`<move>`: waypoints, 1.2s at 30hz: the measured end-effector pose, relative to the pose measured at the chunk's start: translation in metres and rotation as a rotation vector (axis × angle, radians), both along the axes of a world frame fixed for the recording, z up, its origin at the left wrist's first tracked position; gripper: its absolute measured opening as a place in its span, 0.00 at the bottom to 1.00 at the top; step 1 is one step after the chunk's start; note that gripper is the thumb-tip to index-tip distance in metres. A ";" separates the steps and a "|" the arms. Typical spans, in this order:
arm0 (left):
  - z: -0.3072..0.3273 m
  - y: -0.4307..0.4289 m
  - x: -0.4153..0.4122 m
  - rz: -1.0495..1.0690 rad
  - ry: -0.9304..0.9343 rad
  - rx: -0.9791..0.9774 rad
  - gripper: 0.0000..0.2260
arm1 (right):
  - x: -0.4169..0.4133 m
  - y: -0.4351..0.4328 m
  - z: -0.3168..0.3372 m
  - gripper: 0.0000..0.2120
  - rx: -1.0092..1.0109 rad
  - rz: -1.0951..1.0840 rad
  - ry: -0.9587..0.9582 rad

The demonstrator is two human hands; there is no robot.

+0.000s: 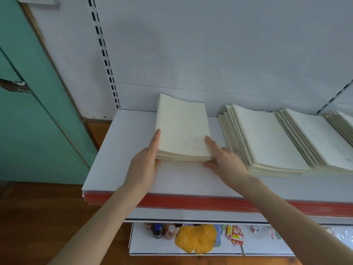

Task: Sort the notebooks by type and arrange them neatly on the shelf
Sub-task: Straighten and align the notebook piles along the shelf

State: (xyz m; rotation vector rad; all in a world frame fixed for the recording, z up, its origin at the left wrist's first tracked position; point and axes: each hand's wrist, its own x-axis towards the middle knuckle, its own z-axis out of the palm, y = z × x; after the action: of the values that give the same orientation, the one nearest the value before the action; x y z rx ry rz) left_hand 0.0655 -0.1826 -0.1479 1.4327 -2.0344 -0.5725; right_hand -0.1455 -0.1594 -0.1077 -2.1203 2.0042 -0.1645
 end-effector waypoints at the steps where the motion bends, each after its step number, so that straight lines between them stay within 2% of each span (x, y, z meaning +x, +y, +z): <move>1: 0.001 0.001 0.000 0.008 0.014 0.007 0.38 | 0.000 0.000 -0.001 0.32 0.002 0.001 -0.019; 5: 0.002 0.003 -0.004 0.052 0.032 0.019 0.36 | -0.002 0.004 -0.006 0.31 -0.001 -0.006 -0.154; 10: 0.002 0.006 -0.006 0.038 0.007 0.017 0.35 | -0.008 0.005 -0.007 0.31 -0.031 0.000 -0.115; 16: 0.012 0.002 -0.003 -0.034 -0.030 0.084 0.36 | -0.012 0.000 -0.005 0.32 0.059 -0.059 -0.223; 22: 0.014 0.001 -0.001 -0.021 -0.014 0.089 0.34 | -0.012 -0.005 -0.001 0.31 0.063 -0.027 -0.112; 29: 0.006 0.003 -0.004 0.031 0.084 0.094 0.36 | -0.012 -0.008 -0.003 0.35 0.119 -0.098 -0.326; 36: 0.008 -0.002 -0.001 0.048 0.120 0.102 0.35 | -0.009 -0.012 0.004 0.32 0.122 -0.099 -0.204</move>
State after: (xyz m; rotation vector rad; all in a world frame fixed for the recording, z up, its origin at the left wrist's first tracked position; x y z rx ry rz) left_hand 0.0641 -0.1845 -0.1401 1.4654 -1.8959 -0.7336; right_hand -0.1542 -0.1714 -0.1039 -1.8516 1.9482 -0.2577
